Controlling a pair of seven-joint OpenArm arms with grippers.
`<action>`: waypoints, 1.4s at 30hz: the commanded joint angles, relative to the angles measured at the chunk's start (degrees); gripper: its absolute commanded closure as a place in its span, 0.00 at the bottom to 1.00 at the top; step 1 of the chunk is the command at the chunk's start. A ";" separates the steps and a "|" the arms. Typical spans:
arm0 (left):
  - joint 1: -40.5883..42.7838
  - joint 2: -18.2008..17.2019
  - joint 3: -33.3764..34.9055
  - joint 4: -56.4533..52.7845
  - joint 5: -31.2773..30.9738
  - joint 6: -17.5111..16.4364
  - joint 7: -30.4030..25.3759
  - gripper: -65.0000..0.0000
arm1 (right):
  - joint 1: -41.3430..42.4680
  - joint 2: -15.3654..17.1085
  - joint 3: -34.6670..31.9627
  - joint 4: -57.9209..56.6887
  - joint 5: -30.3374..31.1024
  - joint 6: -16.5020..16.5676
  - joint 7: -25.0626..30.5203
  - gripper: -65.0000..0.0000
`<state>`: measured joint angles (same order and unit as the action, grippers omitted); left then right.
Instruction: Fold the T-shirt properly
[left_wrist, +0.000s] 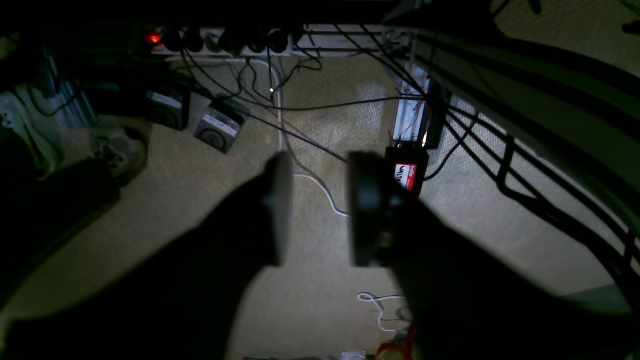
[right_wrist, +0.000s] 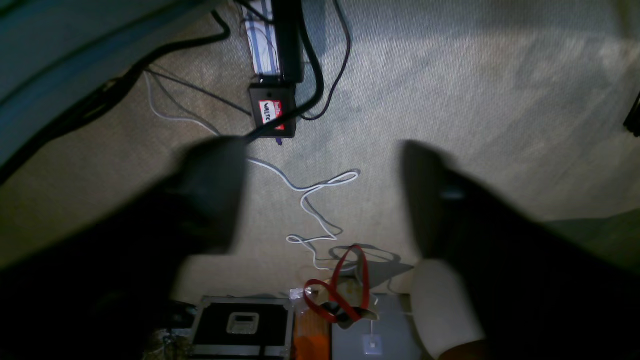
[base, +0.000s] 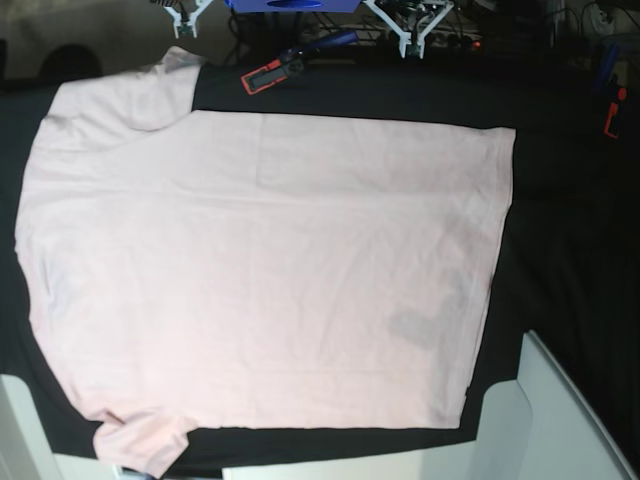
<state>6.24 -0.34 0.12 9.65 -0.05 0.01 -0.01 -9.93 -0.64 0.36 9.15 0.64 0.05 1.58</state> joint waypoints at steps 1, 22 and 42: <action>0.49 -0.06 0.19 0.24 0.10 0.21 -0.38 0.61 | -0.40 0.07 0.12 0.04 0.01 -0.10 0.22 0.20; 1.36 -1.38 0.01 0.33 -0.25 0.21 -0.47 0.62 | -2.07 0.16 0.03 0.48 0.01 -0.01 2.94 0.18; 4.27 -2.17 0.63 2.70 0.27 0.12 -5.31 0.48 | -2.24 0.16 -0.05 0.48 0.01 -0.01 2.94 0.18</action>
<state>10.39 -2.66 0.54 12.32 -0.03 0.03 -4.97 -11.64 -0.49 0.25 9.58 0.84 -0.03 4.45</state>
